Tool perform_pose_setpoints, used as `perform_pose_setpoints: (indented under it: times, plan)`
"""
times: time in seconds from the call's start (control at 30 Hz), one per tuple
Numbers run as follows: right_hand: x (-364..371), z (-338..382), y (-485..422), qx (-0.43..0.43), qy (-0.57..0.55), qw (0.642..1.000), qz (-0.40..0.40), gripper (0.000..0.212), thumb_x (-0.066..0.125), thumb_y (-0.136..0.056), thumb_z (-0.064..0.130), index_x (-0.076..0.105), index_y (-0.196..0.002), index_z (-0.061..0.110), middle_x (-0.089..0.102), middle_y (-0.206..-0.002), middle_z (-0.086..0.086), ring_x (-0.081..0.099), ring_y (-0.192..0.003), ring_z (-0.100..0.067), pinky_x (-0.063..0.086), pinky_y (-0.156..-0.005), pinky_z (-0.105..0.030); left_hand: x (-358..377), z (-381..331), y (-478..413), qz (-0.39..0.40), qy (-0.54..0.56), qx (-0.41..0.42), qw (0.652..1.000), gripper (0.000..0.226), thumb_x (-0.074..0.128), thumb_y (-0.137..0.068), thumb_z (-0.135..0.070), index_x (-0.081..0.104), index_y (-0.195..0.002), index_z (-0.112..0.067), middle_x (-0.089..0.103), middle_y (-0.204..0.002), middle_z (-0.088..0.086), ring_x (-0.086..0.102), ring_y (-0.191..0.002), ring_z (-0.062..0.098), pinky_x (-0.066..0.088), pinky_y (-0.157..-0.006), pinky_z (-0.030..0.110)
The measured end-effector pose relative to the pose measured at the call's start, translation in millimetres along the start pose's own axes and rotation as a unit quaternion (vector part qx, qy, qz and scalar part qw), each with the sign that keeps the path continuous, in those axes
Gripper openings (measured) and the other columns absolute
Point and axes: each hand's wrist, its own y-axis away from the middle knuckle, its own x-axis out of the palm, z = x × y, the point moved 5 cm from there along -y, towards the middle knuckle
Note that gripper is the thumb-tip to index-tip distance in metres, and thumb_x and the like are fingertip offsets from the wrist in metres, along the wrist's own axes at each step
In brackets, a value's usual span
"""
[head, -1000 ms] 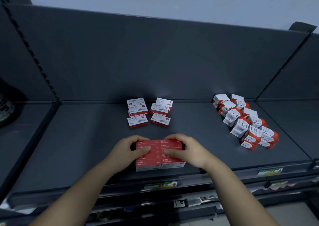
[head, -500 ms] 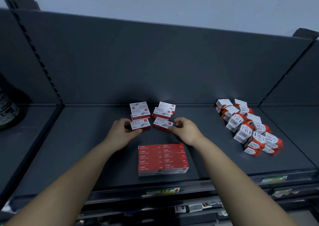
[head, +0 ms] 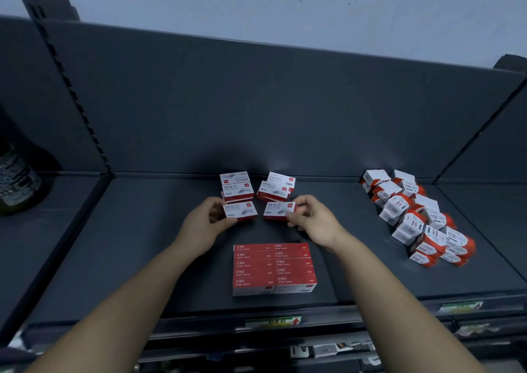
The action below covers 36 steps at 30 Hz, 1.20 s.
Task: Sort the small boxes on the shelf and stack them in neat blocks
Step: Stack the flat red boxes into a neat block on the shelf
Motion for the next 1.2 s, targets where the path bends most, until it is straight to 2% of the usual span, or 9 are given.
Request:
perform_pose_setpoints:
  times: [0.07,0.17,0.27,0.37,0.6,0.77,0.93,1.07,1.2]
  plan:
    - [-1,1,5,0.003,-0.118,0.993,0.010,0.018,0.060,-0.095,0.006,0.052,-0.110,0.012,0.071,-0.090,-0.002,0.071,-0.079,-0.015,0.053,-0.072,-0.024,-4,-3,2,0.014,0.096,-0.005,0.995,0.028,0.070,-0.088,-0.014,0.054,-0.110,-0.021,0.072,-0.102,-0.006,0.066,-0.082,0.009,0.050,-0.069,0.019]
    - [-3,8,13,-0.017,-0.249,0.968,0.025,0.022,0.055,-0.095,-0.001,0.052,-0.114,0.011,0.073,-0.094,-0.005,0.072,-0.083,-0.021,0.057,-0.078,-0.029,-5,-11,5,0.052,0.227,-0.018,0.972,0.030,0.064,-0.091,-0.006,0.051,-0.115,-0.020,0.072,-0.105,0.010,0.071,-0.088,0.021,0.057,-0.073,0.028]
    - [-4,22,22,-0.048,-0.288,0.956,0.039,0.026,0.053,-0.095,-0.004,0.052,-0.116,0.011,0.074,-0.098,-0.008,0.072,-0.084,-0.022,0.058,-0.078,-0.029,-2,-25,11,0.084,0.316,-0.018,0.945,0.033,0.060,-0.092,0.000,0.050,-0.121,-0.014,0.072,-0.107,0.015,0.072,-0.092,0.025,0.058,-0.073,0.025]
    - [-1,33,31,-0.067,-0.297,0.951,0.049,0.028,0.052,-0.094,-0.006,0.052,-0.118,0.010,0.074,-0.098,-0.010,0.071,-0.081,-0.022,0.057,-0.075,-0.028,3,-39,18,0.084,0.363,-0.005,0.928,0.034,0.058,-0.091,0.002,0.052,-0.120,-0.015,0.072,-0.106,0.014,0.072,-0.090,0.025,0.058,-0.071,0.025]
    - [-7,52,48,-0.106,-0.331,0.937,0.042,0.029,0.051,-0.094,-0.007,0.051,-0.118,0.009,0.073,-0.099,-0.013,0.070,-0.078,-0.024,0.058,-0.074,-0.030,6,-56,24,0.080,0.406,0.012,0.910,0.033,0.055,-0.093,0.004,0.053,-0.121,-0.014,0.072,-0.104,0.012,0.072,-0.090,0.023,0.058,-0.073,0.025]
    - [-22,47,53,-0.089,-0.362,0.928,-0.003,0.030,0.046,-0.095,-0.011,0.053,-0.112,0.012,0.074,-0.093,-0.012,0.072,-0.075,-0.023,0.059,-0.072,-0.028,-4,-61,26,0.068,0.421,0.024,0.904,0.033,0.055,-0.091,0.004,0.055,-0.117,-0.016,0.072,-0.107,0.014,0.071,-0.093,0.024,0.058,-0.076,0.025]
    - [-14,48,57,-0.089,-0.373,0.923,0.003,0.029,0.045,-0.096,-0.012,0.053,-0.111,0.011,0.074,-0.091,-0.013,0.072,-0.075,-0.025,0.059,-0.071,-0.029,3,-67,30,0.085,0.413,0.030,0.906,0.035,0.054,-0.093,0.005,0.053,-0.121,-0.014,0.073,-0.104,0.012,0.071,-0.089,0.023,0.058,-0.075,0.025]
    - [-13,47,57,-0.088,-0.389,0.917,-0.003,0.031,0.045,-0.096,-0.011,0.053,-0.115,0.012,0.074,-0.092,-0.013,0.073,-0.076,-0.026,0.059,-0.071,-0.029,3,-68,30,0.078,0.403,0.023,0.911,0.037,0.054,-0.092,0.006,0.054,-0.122,-0.017,0.073,-0.099,0.008,0.070,-0.078,0.016,0.057,-0.069,0.023]
    - [-11,46,57,-0.080,-0.394,0.916,0.009,0.034,0.047,-0.095,-0.009,0.054,-0.124,0.009,0.073,-0.101,-0.015,0.072,-0.081,-0.027,0.060,-0.074,-0.031,6,-69,30,0.082,0.408,0.008,0.909,0.029,0.054,-0.093,0.003,0.058,-0.119,-0.010,0.071,-0.100,0.008,0.070,-0.079,0.015,0.057,-0.070,0.023]
